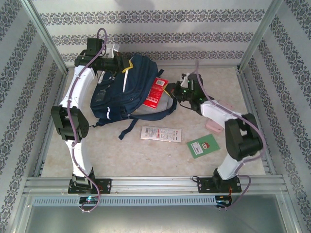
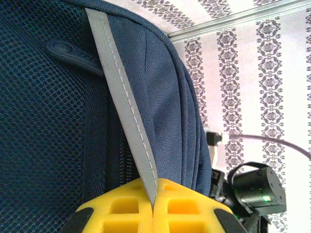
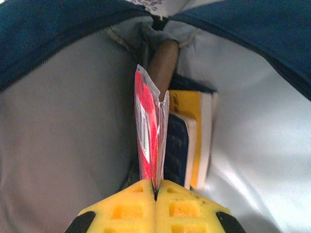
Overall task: Pack the student bag
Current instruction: Place the loose stationery in the student bag, then pick up the loose stationery at the center of the table.
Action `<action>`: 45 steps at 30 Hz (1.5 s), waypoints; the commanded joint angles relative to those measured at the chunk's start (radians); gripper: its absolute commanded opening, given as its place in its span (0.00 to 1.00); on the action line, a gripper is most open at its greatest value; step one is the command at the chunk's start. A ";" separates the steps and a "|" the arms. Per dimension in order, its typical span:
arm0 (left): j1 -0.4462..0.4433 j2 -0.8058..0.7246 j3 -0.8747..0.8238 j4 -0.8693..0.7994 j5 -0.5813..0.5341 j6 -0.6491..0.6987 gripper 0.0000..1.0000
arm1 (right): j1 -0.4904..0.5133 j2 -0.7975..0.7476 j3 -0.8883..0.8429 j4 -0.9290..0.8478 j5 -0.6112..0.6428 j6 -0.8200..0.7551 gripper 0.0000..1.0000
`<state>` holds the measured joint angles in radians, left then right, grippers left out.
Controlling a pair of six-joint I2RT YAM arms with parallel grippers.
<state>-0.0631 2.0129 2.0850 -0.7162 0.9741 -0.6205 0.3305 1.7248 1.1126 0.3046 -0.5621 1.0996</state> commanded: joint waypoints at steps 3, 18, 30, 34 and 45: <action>0.003 -0.102 0.027 0.155 0.120 -0.038 0.00 | 0.082 0.203 0.193 0.131 0.044 0.075 0.00; 0.009 -0.058 0.053 0.167 0.117 -0.053 0.00 | 0.303 0.584 0.605 0.031 0.225 0.045 0.64; 0.038 -0.046 0.055 0.141 0.087 -0.047 0.00 | 0.232 0.297 0.395 -0.079 0.122 -0.240 0.85; 0.039 -0.054 0.034 0.129 0.064 -0.035 0.00 | 0.194 0.145 0.256 -0.207 0.166 -0.303 0.85; -0.126 -0.132 -0.275 0.244 -0.187 -0.027 0.00 | 0.100 -0.292 -0.263 -0.371 0.247 -0.312 0.76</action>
<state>-0.1314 1.9579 1.8877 -0.6014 0.8604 -0.6479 0.4465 1.5017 0.9295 0.0250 -0.3317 0.8139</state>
